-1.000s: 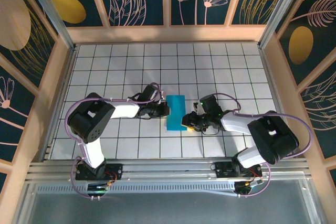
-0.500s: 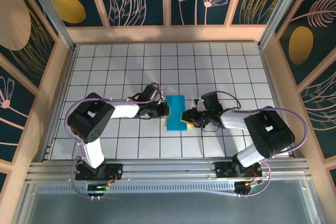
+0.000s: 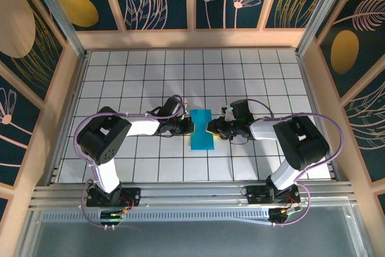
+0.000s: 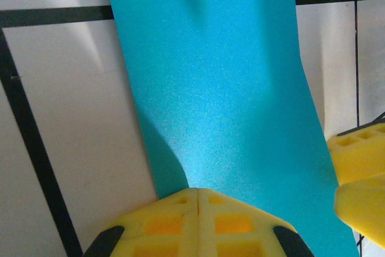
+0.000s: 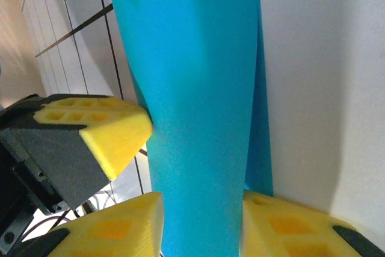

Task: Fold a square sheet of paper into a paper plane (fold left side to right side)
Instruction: Fold the triangle a second time at the center of the table.

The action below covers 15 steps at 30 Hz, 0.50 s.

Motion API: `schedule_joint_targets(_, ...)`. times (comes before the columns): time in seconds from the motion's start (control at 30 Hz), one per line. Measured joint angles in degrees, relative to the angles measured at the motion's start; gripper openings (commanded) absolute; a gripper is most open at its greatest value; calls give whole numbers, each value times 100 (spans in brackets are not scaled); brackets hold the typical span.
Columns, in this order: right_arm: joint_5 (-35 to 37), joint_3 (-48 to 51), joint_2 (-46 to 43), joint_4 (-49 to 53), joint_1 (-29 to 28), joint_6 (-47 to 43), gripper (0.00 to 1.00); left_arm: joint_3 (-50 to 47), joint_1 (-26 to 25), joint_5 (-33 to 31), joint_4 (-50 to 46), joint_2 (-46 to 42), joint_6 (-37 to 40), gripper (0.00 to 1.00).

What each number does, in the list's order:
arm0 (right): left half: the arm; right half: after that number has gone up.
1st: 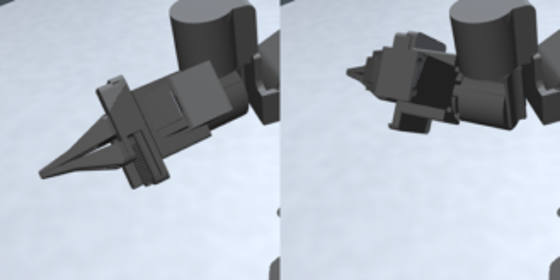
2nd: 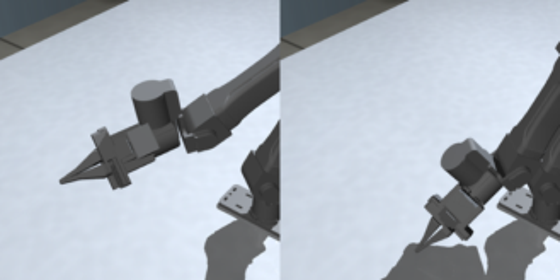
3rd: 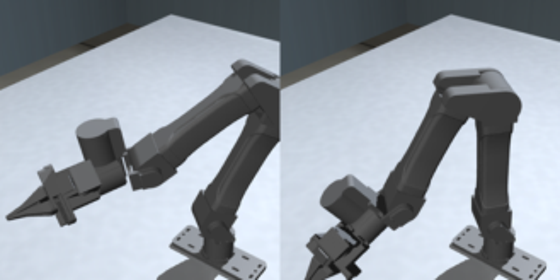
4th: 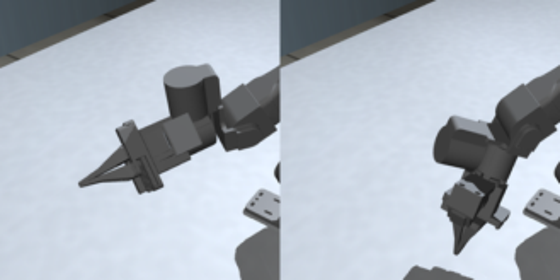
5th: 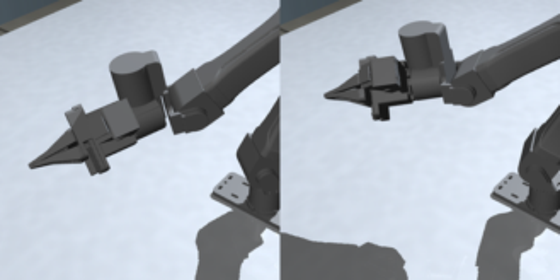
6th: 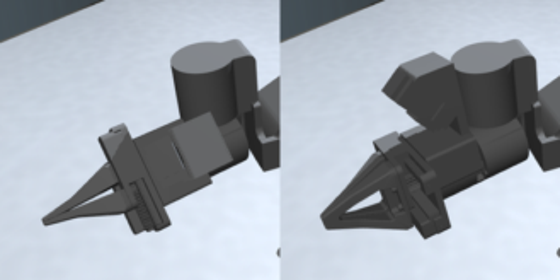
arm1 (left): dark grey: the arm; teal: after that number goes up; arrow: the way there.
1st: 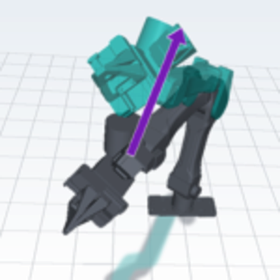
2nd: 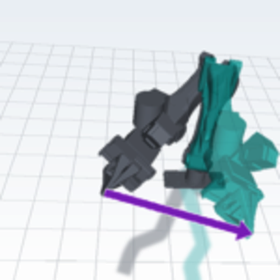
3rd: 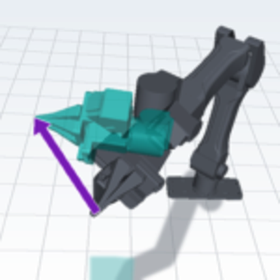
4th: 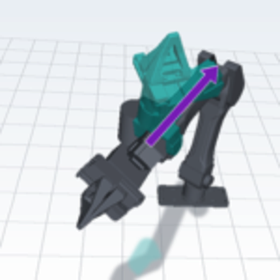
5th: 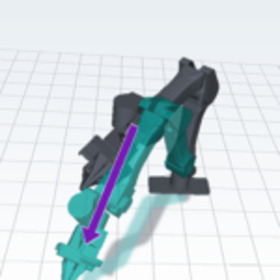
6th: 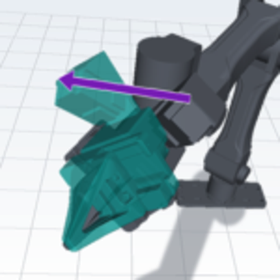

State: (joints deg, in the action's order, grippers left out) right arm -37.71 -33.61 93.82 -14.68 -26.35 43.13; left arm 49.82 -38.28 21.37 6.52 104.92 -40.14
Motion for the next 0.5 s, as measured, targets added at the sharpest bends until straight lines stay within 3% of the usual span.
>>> schedule_joint_targets(0.3,-33,-127,203,17,129,-240,20,-11,-4,-44,-33,-31,0,0)
schedule_joint_targets(0.47,-33,-173,203,153,131,-369,0,-72,-11,-107,-76,-122,0,10)
schedule_joint_targets(0.5,-33,-181,203,166,131,-391,0,-83,-11,-122,-90,-153,2,13)
